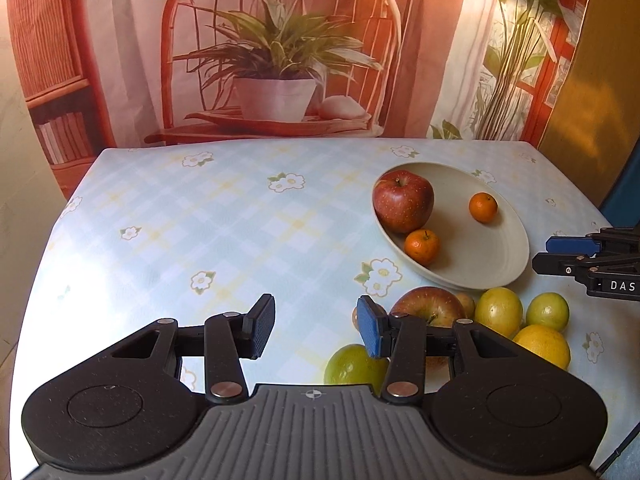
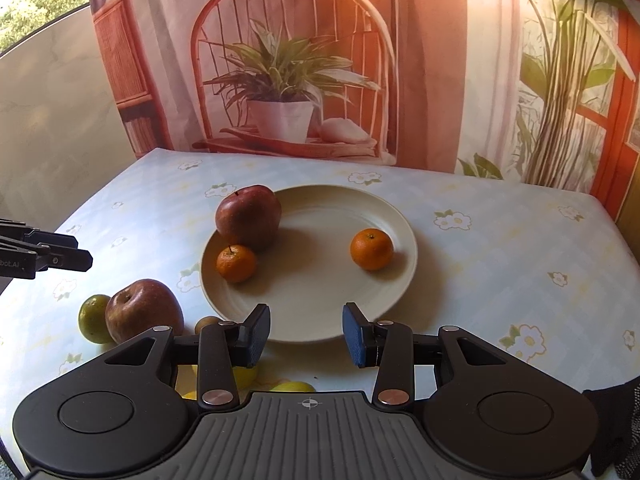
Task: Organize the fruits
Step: 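Withdraw both open tools back from the plate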
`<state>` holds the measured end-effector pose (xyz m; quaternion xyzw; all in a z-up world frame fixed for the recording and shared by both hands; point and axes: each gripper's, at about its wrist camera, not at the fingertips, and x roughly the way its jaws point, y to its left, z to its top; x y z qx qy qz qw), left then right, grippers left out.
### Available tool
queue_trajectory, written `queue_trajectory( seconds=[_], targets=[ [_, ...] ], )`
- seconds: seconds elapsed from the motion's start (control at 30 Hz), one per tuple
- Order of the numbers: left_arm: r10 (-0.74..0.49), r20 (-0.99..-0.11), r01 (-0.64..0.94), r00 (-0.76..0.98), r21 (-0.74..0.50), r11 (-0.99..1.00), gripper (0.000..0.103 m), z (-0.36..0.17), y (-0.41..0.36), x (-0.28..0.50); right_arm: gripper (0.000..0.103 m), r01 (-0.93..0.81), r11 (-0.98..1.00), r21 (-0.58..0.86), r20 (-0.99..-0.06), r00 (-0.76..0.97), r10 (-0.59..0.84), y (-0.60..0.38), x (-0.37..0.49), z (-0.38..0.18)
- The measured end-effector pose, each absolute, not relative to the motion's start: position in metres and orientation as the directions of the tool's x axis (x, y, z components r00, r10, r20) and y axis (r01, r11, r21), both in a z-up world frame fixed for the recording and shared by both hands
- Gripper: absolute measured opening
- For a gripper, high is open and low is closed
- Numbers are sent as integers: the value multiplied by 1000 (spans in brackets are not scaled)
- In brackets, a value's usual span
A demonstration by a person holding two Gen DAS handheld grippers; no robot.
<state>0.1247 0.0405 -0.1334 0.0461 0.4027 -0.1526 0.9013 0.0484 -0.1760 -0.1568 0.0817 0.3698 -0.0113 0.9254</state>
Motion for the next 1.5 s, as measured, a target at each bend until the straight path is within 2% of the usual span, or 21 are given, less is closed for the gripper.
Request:
queue_trajectory(
  seconds=[0.67, 1.17, 1.5],
  targets=[
    [-256, -743, 278, 619, -98, 956, 48, -143, 58, 108, 37, 77, 989, 128, -698, 715, 35, -159, 35, -159],
    [-295, -726, 297, 621, -130, 946, 48, -138, 51, 105, 37, 173, 975, 137, -695, 718, -30, -191, 12, -159],
    [-332, -710, 321, 621, -156, 934, 47, -137, 43, 114, 37, 86, 987, 137, -699, 714, 35, -166, 31, -158]
  ],
)
